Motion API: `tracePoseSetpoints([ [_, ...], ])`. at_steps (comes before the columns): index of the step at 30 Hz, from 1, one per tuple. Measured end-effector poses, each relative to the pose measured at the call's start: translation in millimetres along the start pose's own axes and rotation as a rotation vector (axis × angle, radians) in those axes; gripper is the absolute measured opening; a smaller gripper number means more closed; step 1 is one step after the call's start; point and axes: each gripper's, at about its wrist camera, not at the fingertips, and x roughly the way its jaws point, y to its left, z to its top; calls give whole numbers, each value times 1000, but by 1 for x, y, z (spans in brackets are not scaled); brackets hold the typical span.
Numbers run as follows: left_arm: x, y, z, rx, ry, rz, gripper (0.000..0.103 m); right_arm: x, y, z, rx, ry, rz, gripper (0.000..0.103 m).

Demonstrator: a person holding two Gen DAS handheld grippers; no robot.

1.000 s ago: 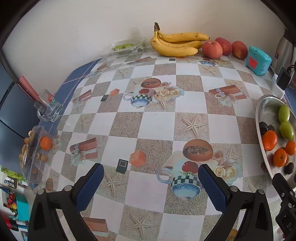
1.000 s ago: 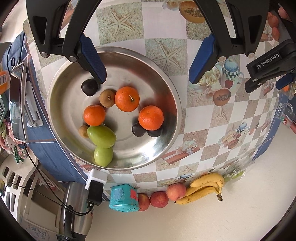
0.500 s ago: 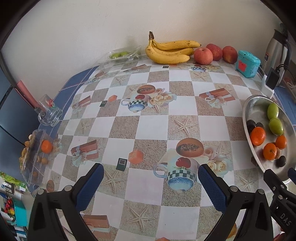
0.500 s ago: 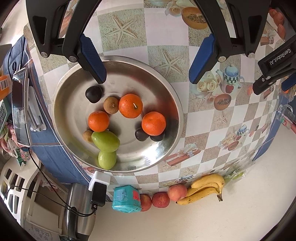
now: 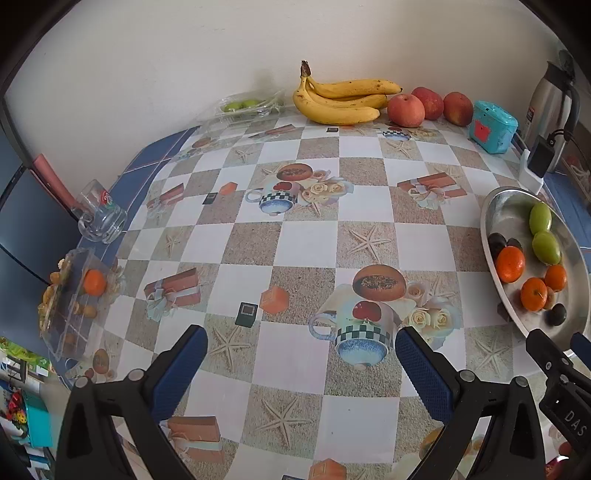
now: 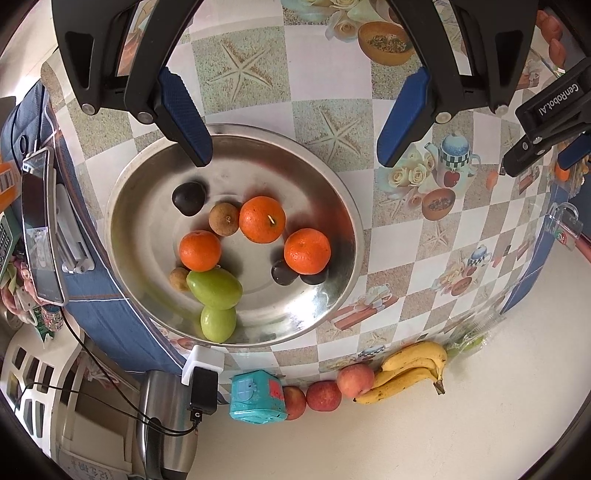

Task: Organize fruits

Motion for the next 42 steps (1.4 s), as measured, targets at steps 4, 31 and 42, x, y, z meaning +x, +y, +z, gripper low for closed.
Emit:
tracePoseSetpoints([
  [4, 2, 1, 0, -4, 10, 0, 103, -1, -1, 0, 5, -3, 2, 91],
  [31, 21, 10, -2, -38, 123, 45, 103, 1, 14, 2, -75, 12, -22, 91],
  [42, 20, 7, 0, -27, 123, 41, 103, 1, 20, 3, -117, 13, -30, 91],
])
